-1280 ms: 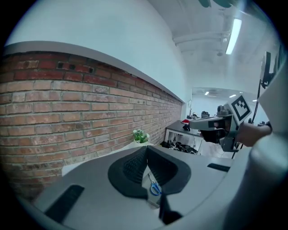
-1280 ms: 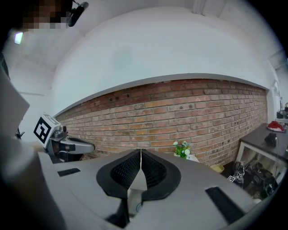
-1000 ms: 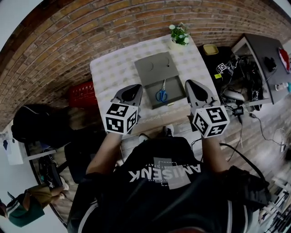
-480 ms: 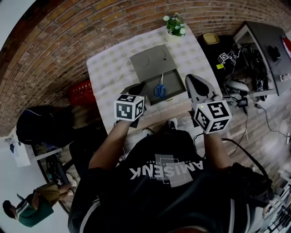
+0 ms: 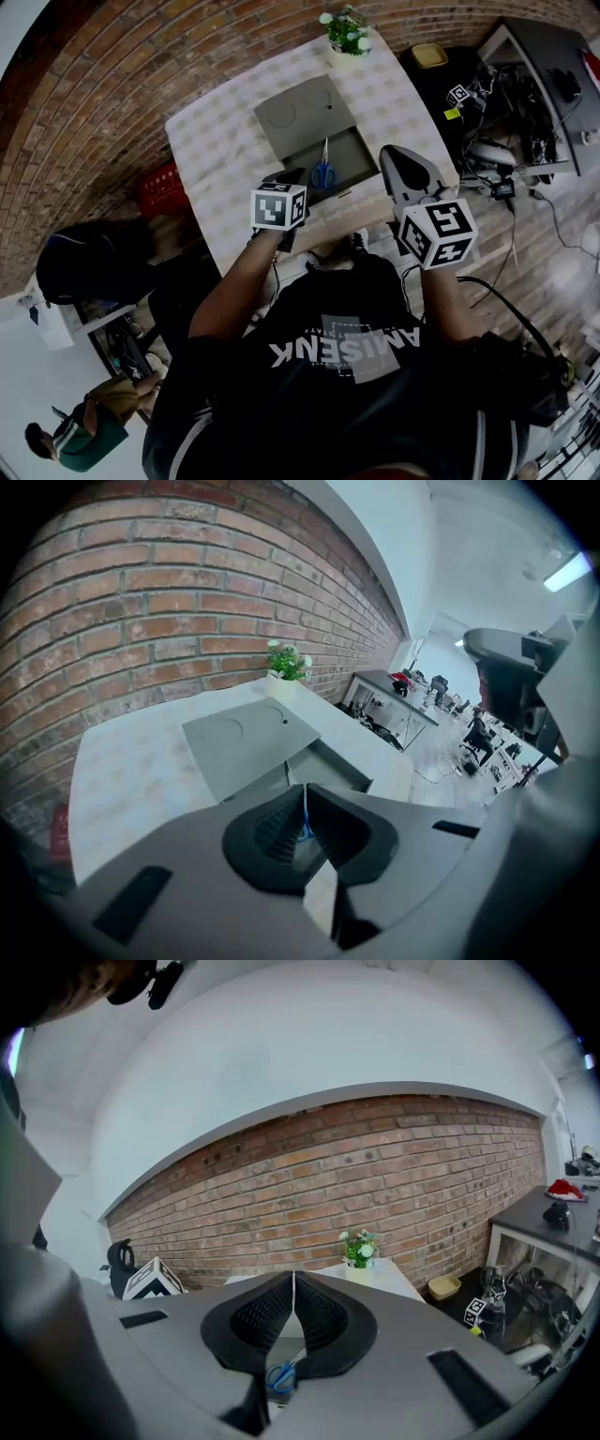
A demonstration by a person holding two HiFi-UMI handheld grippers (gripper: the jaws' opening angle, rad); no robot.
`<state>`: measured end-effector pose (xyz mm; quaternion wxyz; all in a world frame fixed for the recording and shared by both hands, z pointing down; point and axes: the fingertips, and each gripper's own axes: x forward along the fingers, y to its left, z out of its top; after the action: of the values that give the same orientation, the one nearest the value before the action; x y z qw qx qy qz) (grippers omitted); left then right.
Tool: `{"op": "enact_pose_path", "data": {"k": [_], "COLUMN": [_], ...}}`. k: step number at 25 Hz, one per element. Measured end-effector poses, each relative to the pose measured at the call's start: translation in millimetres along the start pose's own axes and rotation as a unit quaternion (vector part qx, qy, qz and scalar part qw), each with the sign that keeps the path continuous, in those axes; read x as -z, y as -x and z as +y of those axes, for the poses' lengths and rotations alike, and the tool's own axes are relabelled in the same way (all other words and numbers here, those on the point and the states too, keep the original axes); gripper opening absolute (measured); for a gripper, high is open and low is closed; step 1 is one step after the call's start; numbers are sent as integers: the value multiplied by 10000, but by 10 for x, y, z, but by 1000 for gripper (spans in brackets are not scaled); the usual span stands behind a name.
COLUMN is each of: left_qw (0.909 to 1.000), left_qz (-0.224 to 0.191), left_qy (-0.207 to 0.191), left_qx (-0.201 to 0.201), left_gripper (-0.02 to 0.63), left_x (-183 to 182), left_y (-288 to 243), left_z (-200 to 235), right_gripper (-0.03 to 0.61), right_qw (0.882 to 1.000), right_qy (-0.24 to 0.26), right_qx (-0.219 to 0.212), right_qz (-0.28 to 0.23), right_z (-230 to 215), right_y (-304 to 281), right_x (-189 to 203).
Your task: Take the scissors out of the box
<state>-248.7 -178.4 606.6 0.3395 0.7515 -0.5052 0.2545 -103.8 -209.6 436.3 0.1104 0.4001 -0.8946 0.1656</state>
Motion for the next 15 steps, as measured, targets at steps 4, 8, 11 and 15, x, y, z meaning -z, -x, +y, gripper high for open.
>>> {"op": "enact_pose_path", "data": {"k": [4,8,11,15], "left_qw": [9998,9988,9972,9957], "left_qz": [181,266,383,590], "left_qy": [79,412,640,694], "left_qx": [-28,84,28,169], "left_gripper": [14,15,15,44], "left_x": [67,106,173,273], "left_y": [-161,-354,-487,-649], "left_z": [9,-2,30,-27], "right_gripper": [41,41,41,41], "right_qw": [9999,9997,9995,9993], "right_qy": [-34,-115,-147,-199], "right_qx": [35,103,194,249], "right_qz": [92,164,176,205], "right_z": [-80,-198,-298,-397], "right_y": [7,22,30,28], "right_x": [106,183,213,266]}}
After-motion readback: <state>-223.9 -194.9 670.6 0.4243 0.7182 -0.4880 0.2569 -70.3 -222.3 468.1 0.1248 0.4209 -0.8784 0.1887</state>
